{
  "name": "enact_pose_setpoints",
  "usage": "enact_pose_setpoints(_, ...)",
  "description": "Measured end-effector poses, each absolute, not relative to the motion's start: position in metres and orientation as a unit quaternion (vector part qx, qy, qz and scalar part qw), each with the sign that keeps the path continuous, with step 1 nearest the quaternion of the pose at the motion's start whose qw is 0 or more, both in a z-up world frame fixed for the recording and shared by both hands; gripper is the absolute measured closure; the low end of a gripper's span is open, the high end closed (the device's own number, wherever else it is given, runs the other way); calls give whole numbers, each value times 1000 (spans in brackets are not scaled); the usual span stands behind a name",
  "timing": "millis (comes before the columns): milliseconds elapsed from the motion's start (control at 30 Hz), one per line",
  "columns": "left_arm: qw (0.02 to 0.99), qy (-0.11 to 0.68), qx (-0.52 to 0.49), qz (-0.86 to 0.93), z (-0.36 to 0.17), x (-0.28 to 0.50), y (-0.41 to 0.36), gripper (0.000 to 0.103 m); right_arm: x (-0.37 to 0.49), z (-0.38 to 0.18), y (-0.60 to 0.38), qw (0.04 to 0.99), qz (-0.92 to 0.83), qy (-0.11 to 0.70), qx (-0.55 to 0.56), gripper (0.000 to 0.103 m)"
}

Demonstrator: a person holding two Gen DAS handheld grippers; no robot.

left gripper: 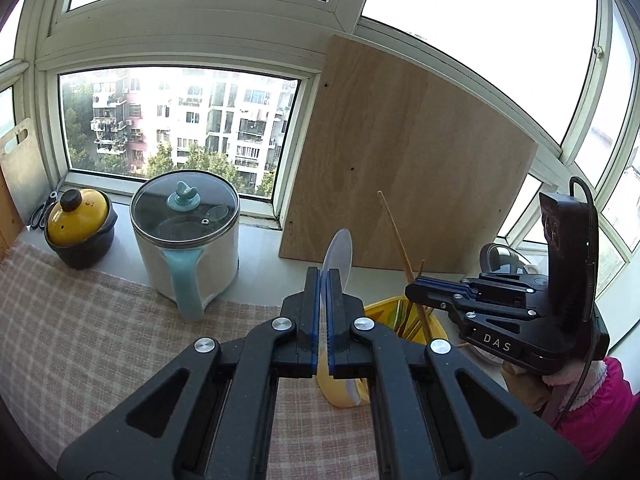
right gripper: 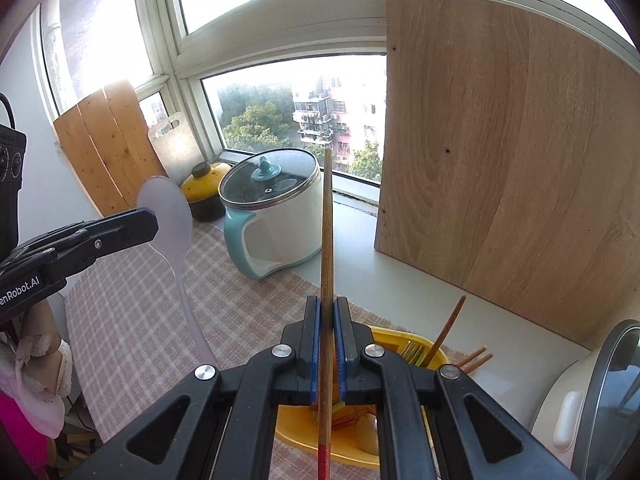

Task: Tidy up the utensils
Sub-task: 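Carry the clear spoon in the left tool to the container while the right tool carries the chopstick, then lower the clear spoon into the container while the right tool lowers the chopstick in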

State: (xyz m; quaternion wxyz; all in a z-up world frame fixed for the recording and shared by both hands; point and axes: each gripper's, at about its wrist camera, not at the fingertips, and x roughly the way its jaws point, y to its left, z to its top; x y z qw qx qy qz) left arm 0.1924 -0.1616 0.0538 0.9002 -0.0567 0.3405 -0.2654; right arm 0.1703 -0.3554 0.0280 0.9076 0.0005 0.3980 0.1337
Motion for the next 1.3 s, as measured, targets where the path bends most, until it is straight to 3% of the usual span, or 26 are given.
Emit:
enact_pose_setpoints(500,889,369,-39,-269,27,234,-208,103,197,13,-366,905,131,405,4,99)
enact_pose_setpoints(1300,872,401,-48,-278,8,233,-216,103,195,-6,-378,894,117,431,26,98)
